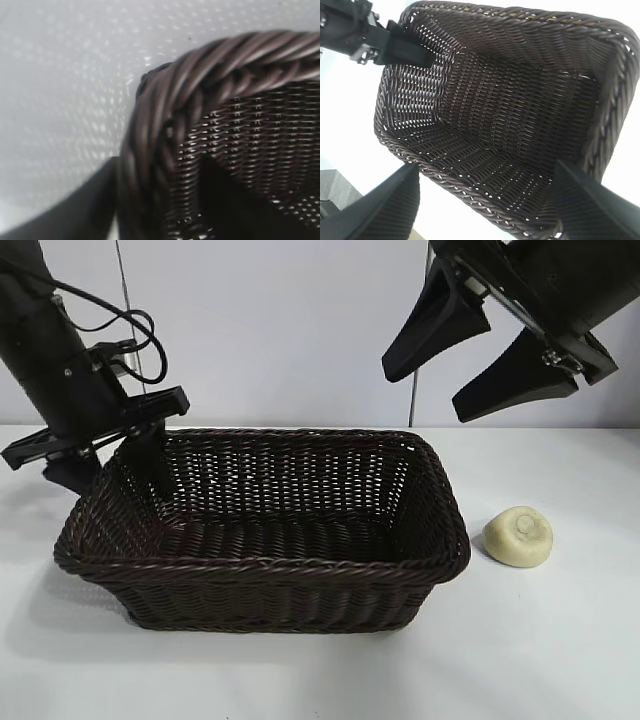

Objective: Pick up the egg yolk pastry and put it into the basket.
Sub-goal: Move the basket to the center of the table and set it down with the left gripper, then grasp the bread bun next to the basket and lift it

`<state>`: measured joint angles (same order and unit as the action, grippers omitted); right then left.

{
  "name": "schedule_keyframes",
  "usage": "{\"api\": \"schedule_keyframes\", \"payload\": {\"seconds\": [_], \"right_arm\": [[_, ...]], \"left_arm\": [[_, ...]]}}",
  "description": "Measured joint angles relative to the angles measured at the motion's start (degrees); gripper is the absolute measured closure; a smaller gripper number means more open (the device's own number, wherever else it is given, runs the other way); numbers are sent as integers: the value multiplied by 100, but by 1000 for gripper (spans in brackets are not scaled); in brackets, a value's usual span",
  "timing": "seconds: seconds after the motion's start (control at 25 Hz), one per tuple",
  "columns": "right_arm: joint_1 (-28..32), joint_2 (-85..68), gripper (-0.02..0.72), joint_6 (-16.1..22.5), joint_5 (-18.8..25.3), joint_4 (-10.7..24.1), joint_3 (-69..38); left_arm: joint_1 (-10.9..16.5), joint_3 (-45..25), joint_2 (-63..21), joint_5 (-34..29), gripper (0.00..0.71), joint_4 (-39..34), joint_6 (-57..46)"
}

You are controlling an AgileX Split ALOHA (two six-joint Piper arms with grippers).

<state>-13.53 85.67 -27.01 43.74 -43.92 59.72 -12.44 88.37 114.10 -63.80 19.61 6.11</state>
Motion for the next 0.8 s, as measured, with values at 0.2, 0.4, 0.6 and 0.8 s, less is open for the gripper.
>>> {"api": "schedule_keyframes", "payload": {"seconds": [0.2, 0.4, 0.6, 0.8], "right_arm": [[0, 0, 167, 0, 0, 0, 0], [0, 0, 167, 0, 0, 0, 0], [0, 0, 167, 0, 0, 0, 0], [0, 0, 167, 0, 0, 0, 0]], "left_arm": [[0, 149, -405, -224, 145, -534, -6], [0, 156, -442, -198, 145, -1331, -285], [150, 156, -442, -143, 145, -2034, -535], [740, 156, -442, -157, 145, -2085, -560]]}}
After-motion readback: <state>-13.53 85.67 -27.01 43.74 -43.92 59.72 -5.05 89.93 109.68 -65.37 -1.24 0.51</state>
